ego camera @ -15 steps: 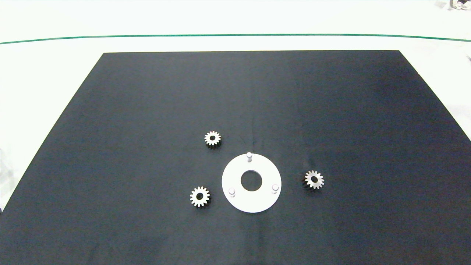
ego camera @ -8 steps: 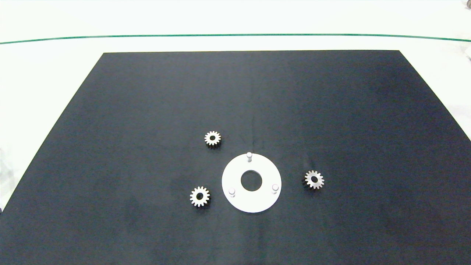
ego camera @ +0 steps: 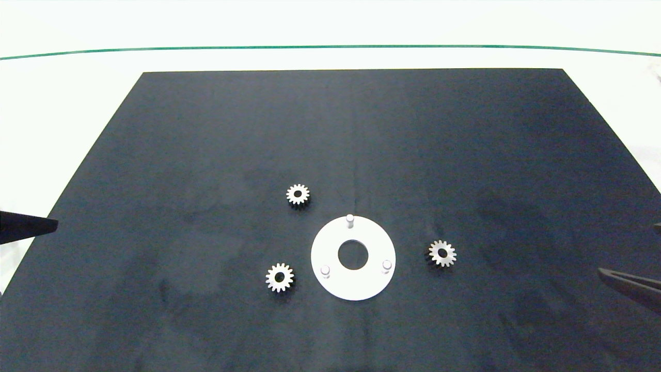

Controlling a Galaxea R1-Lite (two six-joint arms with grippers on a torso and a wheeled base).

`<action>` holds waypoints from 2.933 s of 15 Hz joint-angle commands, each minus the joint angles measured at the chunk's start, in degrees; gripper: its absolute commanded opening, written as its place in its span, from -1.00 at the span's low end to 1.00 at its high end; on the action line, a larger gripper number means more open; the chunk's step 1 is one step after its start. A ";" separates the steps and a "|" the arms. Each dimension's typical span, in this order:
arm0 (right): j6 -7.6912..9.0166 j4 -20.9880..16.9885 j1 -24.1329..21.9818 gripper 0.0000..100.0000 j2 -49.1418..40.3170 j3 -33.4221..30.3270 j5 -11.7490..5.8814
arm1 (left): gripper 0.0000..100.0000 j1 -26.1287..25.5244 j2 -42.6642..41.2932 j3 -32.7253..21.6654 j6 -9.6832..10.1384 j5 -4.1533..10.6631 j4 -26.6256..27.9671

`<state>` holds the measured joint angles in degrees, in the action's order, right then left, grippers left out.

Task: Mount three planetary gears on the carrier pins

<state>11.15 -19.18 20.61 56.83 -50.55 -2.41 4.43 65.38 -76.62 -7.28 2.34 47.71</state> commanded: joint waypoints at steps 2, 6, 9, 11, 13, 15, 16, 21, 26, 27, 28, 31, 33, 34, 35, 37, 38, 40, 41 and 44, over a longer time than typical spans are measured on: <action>2.82 -0.07 8.30 1.00 23.24 -11.94 0.39 | 1.00 0.23 -1.57 -0.11 -1.60 0.03 0.54; 3.26 0.37 13.75 1.00 28.60 -12.81 -0.14 | 1.00 0.15 -2.62 0.50 -2.30 0.03 0.54; 3.17 0.89 15.33 1.00 33.61 -13.78 -0.66 | 1.00 0.06 -2.54 0.94 -2.39 0.03 0.54; 3.08 0.98 15.25 1.00 36.95 -15.54 -1.54 | 1.00 0.15 -2.54 2.09 -3.88 0.03 0.27; 3.08 0.98 15.25 1.00 39.14 -17.12 -2.60 | 1.00 0.06 -2.54 2.09 -3.97 0.03 0.27; 3.08 0.89 15.16 1.00 39.94 -18.00 -2.60 | 1.00 0.15 -2.54 2.09 -3.88 0.03 0.27; 3.08 0.89 15.07 1.00 40.20 -17.91 -2.86 | 1.00 0.15 -2.54 2.09 -3.88 0.03 0.27; 3.17 0.72 13.84 1.00 39.76 -15.98 -6.02 | 1.00 0.15 -2.45 2.35 -3.97 0.03 0.19; 3.17 0.72 11.82 1.00 39.94 -15.19 -5.85 | 1.00 0.15 -2.54 2.44 -3.80 -0.06 -0.96; 3.17 0.72 11.64 1.00 40.02 -15.19 -5.85 | 1.00 0.23 -2.62 2.53 -3.80 -0.06 -1.84; 3.17 0.81 11.38 0.95 40.02 -15.19 -5.76 | 1.00 0.23 -2.62 2.53 -3.71 -0.06 -2.01; 3.08 0.98 11.20 0.83 40.29 -15.28 -5.41 | 1.00 0.23 -2.62 2.70 -3.71 -0.06 -2.01; 3.17 0.89 11.20 0.77 40.29 -15.28 -5.32 | 1.00 0.15 -2.62 2.79 -3.80 -0.06 -2.01; 3.17 0.98 11.20 0.71 40.29 -15.36 -5.32 | 1.00 0.15 -2.62 2.88 -3.80 -0.06 -2.01; 3.17 0.89 11.20 0.68 40.29 -15.36 -5.32 | 1.00 0.23 -2.62 2.88 -3.80 -0.06 -2.10; 3.26 0.89 11.29 0.59 40.29 -15.28 -5.32 | 1.00 0.32 -2.54 2.88 -3.88 -0.06 -2.10; 3.52 0.98 11.29 0.56 40.29 -15.36 -5.32 | 1.00 0.23 -2.54 2.88 -3.88 -0.06 -2.10; 4.05 0.98 11.29 0.47 40.37 -15.36 -4.88 | 1.00 0.23 -2.62 2.97 -3.88 -0.06 -2.10; 4.05 0.98 11.29 0.44 40.64 -15.45 -4.79 | 1.00 0.32 -2.54 2.88 -3.88 -0.06 -2.19; 4.14 1.69 11.29 0.32 40.90 -15.36 -4.71 | 1.00 0.32 -2.62 2.88 -3.88 -0.06 -2.10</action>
<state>15.18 -17.41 31.89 97.71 -65.96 -7.16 4.73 62.93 -73.70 -11.08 2.26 45.34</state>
